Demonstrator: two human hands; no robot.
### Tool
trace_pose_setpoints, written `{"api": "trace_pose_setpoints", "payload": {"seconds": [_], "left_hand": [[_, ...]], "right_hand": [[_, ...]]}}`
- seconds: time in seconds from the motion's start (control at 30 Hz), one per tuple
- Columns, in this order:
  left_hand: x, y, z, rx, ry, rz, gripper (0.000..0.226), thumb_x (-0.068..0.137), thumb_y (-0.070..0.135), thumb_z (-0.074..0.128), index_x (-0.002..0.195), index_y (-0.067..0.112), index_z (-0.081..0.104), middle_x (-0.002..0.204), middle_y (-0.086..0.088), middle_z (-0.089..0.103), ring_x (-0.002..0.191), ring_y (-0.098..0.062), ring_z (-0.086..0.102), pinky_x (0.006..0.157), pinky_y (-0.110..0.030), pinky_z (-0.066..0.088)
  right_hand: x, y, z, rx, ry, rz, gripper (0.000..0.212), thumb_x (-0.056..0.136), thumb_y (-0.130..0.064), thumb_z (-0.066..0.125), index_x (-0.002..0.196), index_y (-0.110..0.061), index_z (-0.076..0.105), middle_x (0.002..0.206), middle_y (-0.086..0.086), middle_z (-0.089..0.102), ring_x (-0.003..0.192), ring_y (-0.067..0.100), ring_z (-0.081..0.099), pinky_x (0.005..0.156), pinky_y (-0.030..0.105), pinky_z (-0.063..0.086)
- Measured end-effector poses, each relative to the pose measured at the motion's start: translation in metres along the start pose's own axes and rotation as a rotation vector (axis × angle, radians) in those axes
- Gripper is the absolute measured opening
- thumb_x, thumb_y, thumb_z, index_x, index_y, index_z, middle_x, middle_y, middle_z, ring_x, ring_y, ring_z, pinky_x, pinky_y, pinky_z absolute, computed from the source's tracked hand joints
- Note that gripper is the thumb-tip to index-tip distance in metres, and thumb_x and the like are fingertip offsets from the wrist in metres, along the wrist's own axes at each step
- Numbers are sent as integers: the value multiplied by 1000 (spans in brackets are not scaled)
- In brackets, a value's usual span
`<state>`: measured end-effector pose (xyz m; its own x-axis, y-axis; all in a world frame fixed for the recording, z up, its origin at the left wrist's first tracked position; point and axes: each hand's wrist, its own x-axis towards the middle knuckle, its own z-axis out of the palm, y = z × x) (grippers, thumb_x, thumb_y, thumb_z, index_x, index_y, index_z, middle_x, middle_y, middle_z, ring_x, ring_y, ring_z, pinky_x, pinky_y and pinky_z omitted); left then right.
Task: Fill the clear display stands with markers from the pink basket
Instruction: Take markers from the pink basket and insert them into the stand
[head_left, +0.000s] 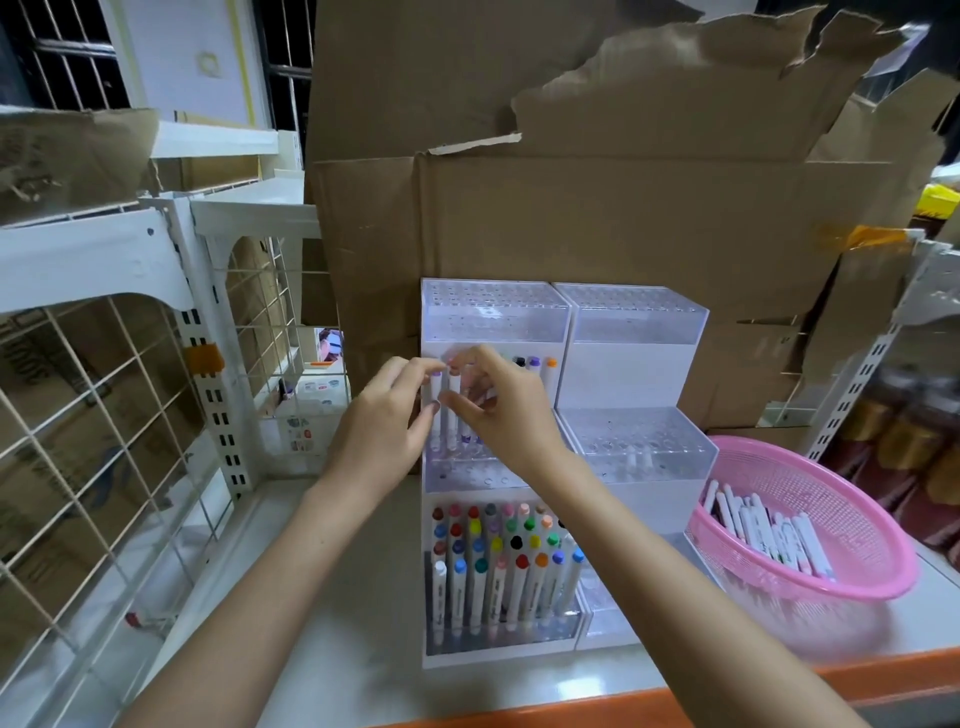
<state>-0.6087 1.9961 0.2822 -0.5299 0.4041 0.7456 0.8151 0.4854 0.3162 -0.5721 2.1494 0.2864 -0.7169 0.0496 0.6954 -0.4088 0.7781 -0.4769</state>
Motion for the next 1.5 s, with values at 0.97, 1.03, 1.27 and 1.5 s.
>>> {"api": "trace_pose_setpoints", "payload": {"seconds": [0.97, 1.03, 1.27, 1.5], "left_hand": [[33, 204, 186, 146, -240, 322, 38, 77, 25, 53, 112, 13, 61, 105, -6, 62, 97, -27, 60, 87, -31, 34], [34, 224, 210, 108, -300, 334, 37, 79, 27, 46, 109, 13, 62, 101, -5, 60, 93, -27, 58, 85, -32, 37], [24, 254, 298, 107, -756, 94, 41, 89, 31, 51, 127, 16, 47, 124, -5, 47, 117, -27, 44, 93, -36, 40], [14, 249, 337, 147, -962, -167, 61, 92, 35, 54, 144, 13, 30, 138, -13, 39, 126, -30, 37, 102, -39, 36]], "right_hand": [[-121, 147, -219, -680, 40, 223, 37, 86, -42, 53, 118, -28, 62, 110, -4, 60, 98, 19, 57, 77, 32, 45], [-136, 165, -237, -694, 34, 265, 36, 87, -43, 49, 116, -26, 62, 106, -3, 61, 93, 19, 58, 75, 33, 48], [-170, 229, -267, -762, -352, 551, 42, 89, -48, 44, 121, -25, 58, 114, 0, 58, 106, 25, 57, 79, 34, 42], [-176, 257, -258, -713, -598, 757, 31, 90, -31, 53, 116, -14, 57, 116, 11, 60, 105, 31, 60, 78, 34, 47]]}}
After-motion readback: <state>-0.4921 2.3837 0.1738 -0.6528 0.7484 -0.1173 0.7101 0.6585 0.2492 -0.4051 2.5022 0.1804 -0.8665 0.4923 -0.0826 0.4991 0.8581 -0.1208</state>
